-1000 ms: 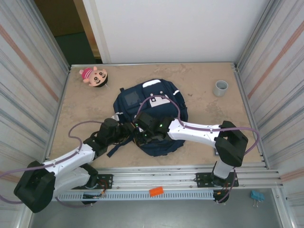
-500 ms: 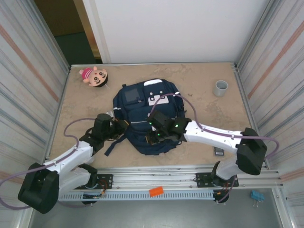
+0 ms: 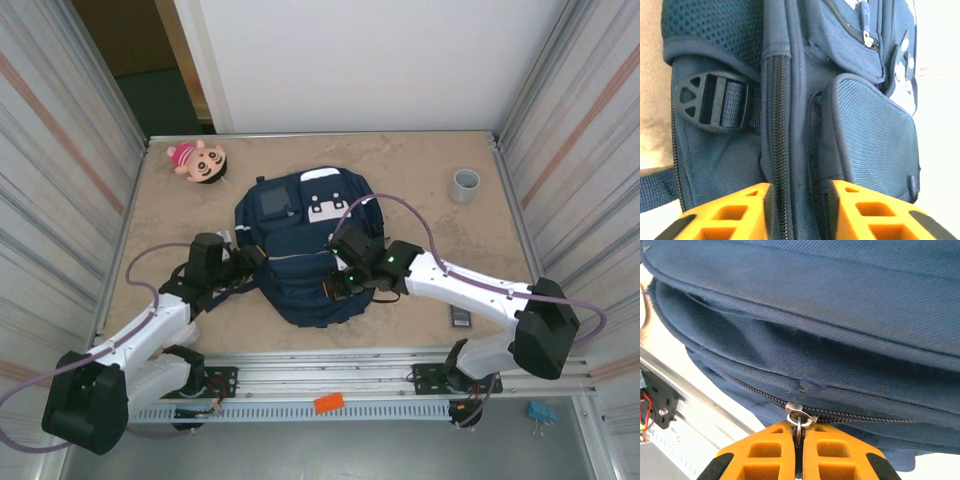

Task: Pack books, pencil case, and school supplies into a backpack

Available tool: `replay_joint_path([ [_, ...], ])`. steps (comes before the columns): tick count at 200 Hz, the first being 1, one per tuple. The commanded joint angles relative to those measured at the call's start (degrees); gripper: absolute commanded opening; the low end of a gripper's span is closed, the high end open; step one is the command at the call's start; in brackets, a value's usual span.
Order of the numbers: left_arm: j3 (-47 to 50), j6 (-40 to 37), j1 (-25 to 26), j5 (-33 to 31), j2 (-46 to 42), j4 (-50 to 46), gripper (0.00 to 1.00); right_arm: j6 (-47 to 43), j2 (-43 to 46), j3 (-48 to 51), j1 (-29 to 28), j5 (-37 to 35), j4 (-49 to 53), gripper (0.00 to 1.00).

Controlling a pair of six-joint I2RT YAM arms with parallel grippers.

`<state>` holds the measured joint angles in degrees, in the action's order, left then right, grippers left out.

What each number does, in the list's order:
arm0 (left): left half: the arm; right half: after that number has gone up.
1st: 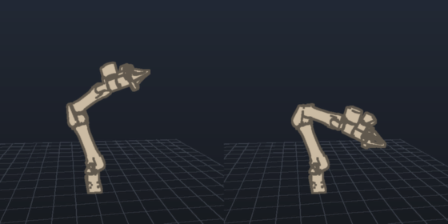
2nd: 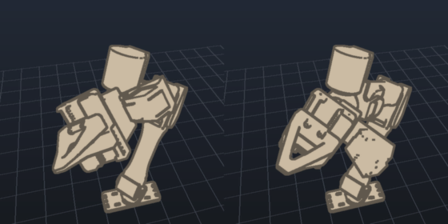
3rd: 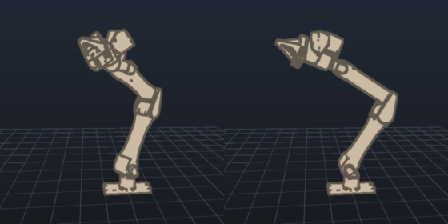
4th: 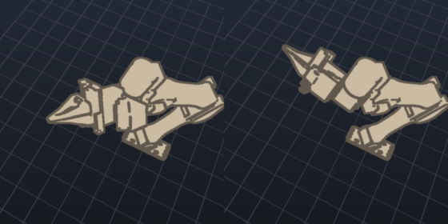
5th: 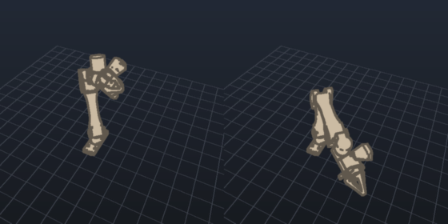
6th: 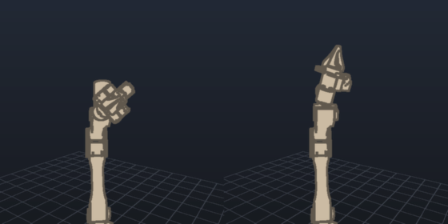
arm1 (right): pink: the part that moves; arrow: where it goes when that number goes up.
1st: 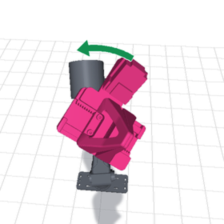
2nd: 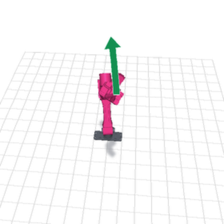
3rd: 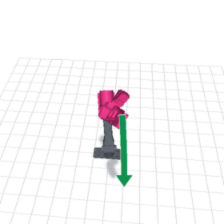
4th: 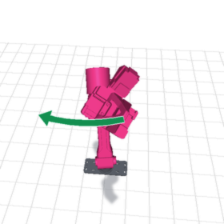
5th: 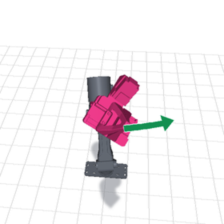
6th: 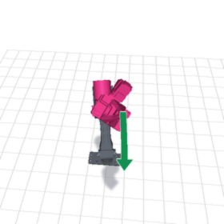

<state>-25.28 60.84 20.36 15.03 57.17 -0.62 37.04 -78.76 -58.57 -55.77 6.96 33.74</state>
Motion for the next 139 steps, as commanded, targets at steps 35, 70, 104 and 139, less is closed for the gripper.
replay_joint_path([
  [35,2.54,6.23,9.77,-7.78,-14.50,-11.21,0.53,0.93,-3.84,-2.65,-3.36,1.11,-2.79,0.00],
  [70,8.92,10.80,10.64,-8.33,-17.20,-5.72,0.53,0.58,-4.44,-3.31,-3.93,1.99,-3.28,0.00],
  [104,8.94,10.22,10.64,-6.70,-11.42,2.76,0.52,1.02,-4.72,-3.21,-5.30,2.31,-3.92,0.00],
  [139,5.95,8.97,10.42,-6.23,-2.35,9.99,0.38,2.46,-5.74,-3.50,-6.75,2.57,-6.27,0.00],
])
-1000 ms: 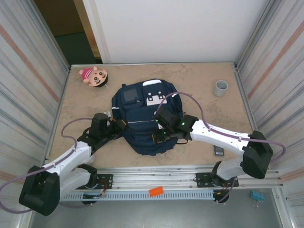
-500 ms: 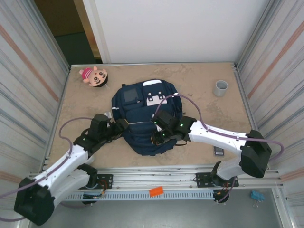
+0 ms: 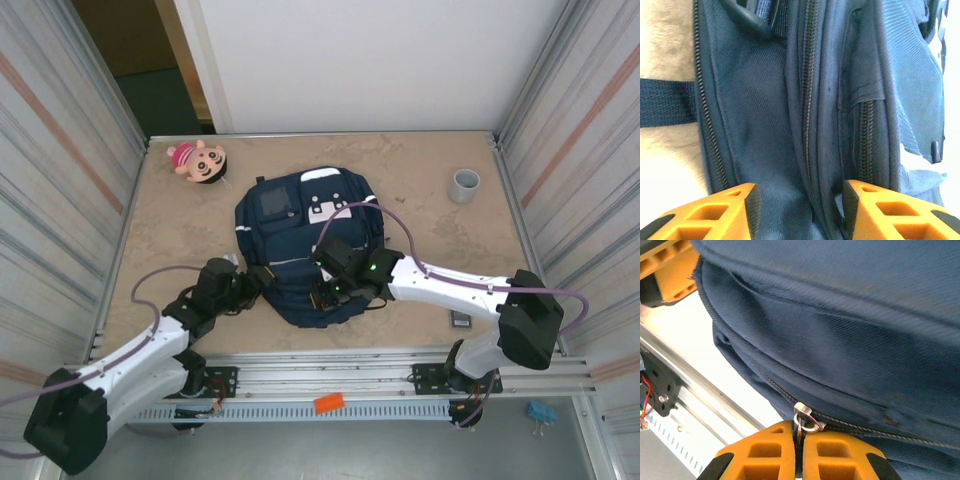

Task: Pack books, pencil case, and school supplies into a backpack

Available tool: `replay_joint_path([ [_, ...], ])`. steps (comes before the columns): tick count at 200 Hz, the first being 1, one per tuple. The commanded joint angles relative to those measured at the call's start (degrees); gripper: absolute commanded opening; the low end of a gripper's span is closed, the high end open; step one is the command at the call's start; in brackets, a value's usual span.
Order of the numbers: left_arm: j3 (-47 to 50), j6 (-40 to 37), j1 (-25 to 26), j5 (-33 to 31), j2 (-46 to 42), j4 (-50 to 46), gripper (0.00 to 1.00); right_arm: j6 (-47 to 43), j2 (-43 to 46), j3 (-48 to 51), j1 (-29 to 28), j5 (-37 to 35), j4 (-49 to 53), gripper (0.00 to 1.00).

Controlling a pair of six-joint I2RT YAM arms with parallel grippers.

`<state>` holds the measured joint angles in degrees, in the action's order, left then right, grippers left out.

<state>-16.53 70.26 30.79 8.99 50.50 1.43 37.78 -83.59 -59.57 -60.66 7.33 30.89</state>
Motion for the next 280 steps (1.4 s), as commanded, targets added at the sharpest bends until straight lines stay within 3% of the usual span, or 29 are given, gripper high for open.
replay_joint_path([
  [1,-2.88,-0.46,0.03,-0.38,4.60,8.22,0.37,1.80,-1.03,-2.61,-1.94,2.21,-3.57,0.00],
  [32,-7.85,-3.93,-4.07,0.88,11.84,11.52,0.10,2.38,-3.21,-4.54,-3.11,2.19,-5.58,0.00],
  [75,-15.85,-8.17,-13.59,11.31,21.15,12.23,0.06,2.12,-8.81,-10.97,-3.14,1.54,-8.34,0.00],
  [89,-17.41,-8.54,-14.06,13.23,21.67,10.58,0.11,1.47,-10.34,-13.38,-2.75,0.48,-6.19,0.00],
  [103,-17.29,-8.41,-13.42,13.56,20.01,8.67,0.32,1.42,-10.79,-13.86,-1.80,0.31,-5.10,0.00],
  [136,-13.40,-6.05,-7.14,6.05,8.52,-0.45,0.44,1.82,-10.10,-12.71,0.26,1.86,-5.99,0.00],
  [178,-8.74,0.70,0.92,-2.26,-0.69,-3.24,0.50,1.42,-10.14,-12.86,0.73,4.12,-6.71,0.00],
  [223,-8.80,1.98,1.99,-2.16,4.05,3.25,0.49,0.71,-10.05,-12.69,0.72,5.50,-7.34,0.00],
  [247,-10.27,1.71,2.07,-0.67,9.28,7.92,0.40,0.41,-9.49,-12.33,0.84,5.27,-7.09,0.00],
  [280,-12.42,0.15,2.09,-1.33,12.59,5.17,0.11,0.13,-6.83,-10.77,1.55,4.08,-4.59,0.00],
])
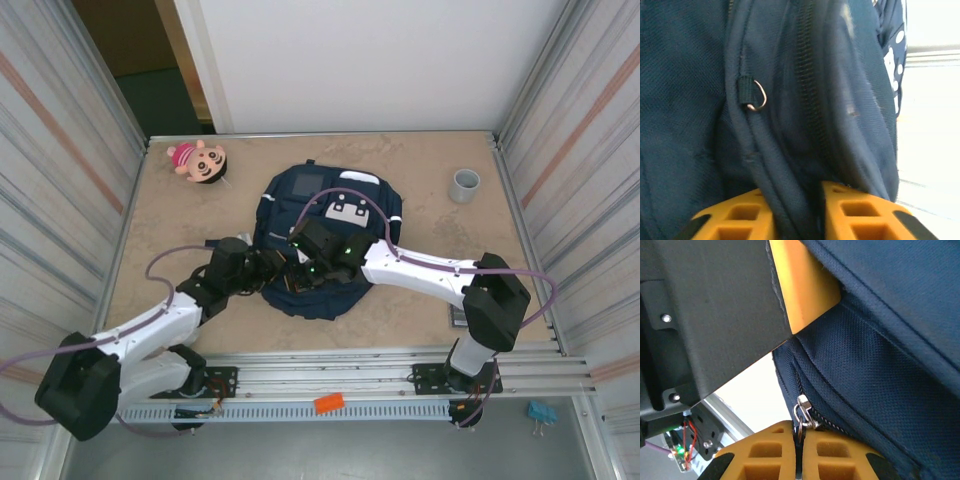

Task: Pack books, pencil case, and school supplies into a backpack

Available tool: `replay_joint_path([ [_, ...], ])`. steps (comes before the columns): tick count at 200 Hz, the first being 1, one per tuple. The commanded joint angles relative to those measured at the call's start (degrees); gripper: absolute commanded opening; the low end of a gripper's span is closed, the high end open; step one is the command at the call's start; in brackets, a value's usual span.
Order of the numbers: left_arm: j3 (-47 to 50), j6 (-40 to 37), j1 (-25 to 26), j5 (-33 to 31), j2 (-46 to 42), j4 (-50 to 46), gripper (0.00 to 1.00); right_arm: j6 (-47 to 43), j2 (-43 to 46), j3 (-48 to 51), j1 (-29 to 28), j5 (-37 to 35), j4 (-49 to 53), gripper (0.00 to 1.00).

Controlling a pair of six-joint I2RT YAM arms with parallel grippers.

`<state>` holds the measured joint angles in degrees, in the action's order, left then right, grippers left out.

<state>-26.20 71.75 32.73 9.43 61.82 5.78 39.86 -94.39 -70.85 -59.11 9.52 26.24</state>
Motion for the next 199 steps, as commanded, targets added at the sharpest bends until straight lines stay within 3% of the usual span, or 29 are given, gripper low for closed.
replay_joint_path([
  [1,-2.74,-1.39,0.14,-1.95,1.27,0.55,0.10,-1.96,4.05,0.56,0.02,1.86,0.23,0.00],
  [20,-2.43,-2.17,-0.40,-4.45,-0.62,-3.32,0.00,-2.91,6.68,2.58,1.01,0.78,3.90,0.00],
  [53,-1.35,-4.43,-3.94,-5.69,-6.96,-10.80,0.00,-5.63,12.06,7.98,5.36,-0.14,10.35,0.00],
  [109,0.07,-7.40,-10.31,-2.90,-16.10,-17.82,0.00,-11.01,18.89,13.64,18.33,2.44,14.67,0.00],
  [170,-1.02,-9.85,-10.19,2.78,-14.52,-16.88,0.00,-11.35,17.20,13.04,19.79,8.80,8.95,0.00],
  [199,-3.80,-14.79,-8.34,2.16,-15.71,-18.79,0.36,-10.49,17.58,13.02,19.81,9.75,7.12,0.00],
])
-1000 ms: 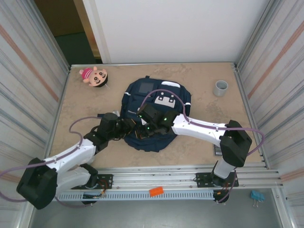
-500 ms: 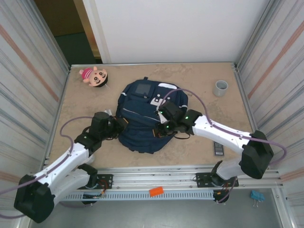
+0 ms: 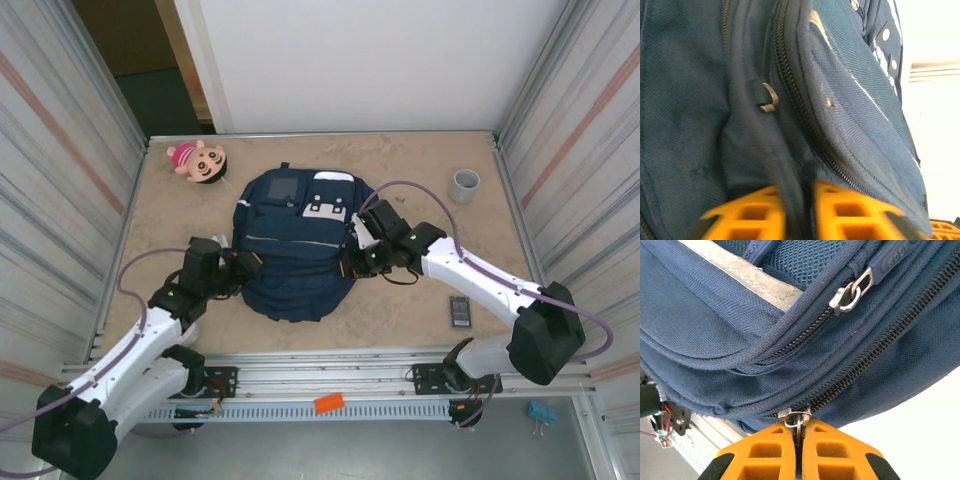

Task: Pack books, pencil case, and school supplies into a backpack

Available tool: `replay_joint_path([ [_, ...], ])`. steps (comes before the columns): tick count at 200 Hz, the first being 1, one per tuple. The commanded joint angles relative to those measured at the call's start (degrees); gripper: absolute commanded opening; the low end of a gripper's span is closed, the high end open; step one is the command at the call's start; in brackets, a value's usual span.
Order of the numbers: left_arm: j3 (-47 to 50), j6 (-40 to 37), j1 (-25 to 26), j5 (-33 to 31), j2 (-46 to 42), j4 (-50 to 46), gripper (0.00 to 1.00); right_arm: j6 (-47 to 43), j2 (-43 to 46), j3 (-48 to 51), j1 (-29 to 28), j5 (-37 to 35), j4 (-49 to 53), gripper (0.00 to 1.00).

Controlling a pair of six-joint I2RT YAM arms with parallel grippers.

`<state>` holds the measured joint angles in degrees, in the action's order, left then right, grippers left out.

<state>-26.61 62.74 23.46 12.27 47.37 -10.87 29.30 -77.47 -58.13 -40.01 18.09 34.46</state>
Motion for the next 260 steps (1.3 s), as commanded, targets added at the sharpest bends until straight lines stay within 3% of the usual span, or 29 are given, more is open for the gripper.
replay_joint_path([
  [1,-3.55,-6.05,0.95,-0.72,-1.29,-2.31,0.37,0.06,0.71,0.30,0.67,1.22,-1.12,0.00],
  [36,-8.27,-17.60,1.49,-3.40,-2.83,-6.83,0.54,0.15,1.31,0.36,0.65,1.79,-2.14,0.00],
  [56,-10.69,-29.53,1.42,-3.33,-3.49,-6.45,0.59,0.36,1.49,0.90,0.67,2.06,-3.01,0.00],
  [84,-14.20,-53.31,1.57,6.21,-3.88,-2.01,0.63,1.03,1.83,1.78,1.04,2.33,-4.73,0.00],
  [103,-17.36,-65.55,2.28,13.26,-1.50,-3.29,0.65,1.69,1.74,2.06,1.07,3.00,-6.45,0.00],
  [124,-20.34,-77.92,6.50,15.41,2.67,-7.60,0.66,2.21,1.36,2.04,1.09,3.53,-7.21,0.00],
  [155,-19.23,-94.82,17.59,8.19,8.64,-7.17,0.68,2.46,0.68,2.01,1.12,4.23,-7.80,0.00],
  [183,-19.46,-98.15,21.32,-0.36,16.97,-3.67,0.70,2.52,0.72,2.05,0.92,4.53,-7.89,0.00],
  [233,-19.05,-97.80,22.84,-9.21,24.95,2.04,0.43,2.52,1.35,1.77,0.91,4.90,-7.51,0.00],
  [260,-18.50,-97.32,23.03,-7.83,23.08,-0.34,0.16,1.66,1.08,1.55,2.44,2.39,-5.09,0.00],
])
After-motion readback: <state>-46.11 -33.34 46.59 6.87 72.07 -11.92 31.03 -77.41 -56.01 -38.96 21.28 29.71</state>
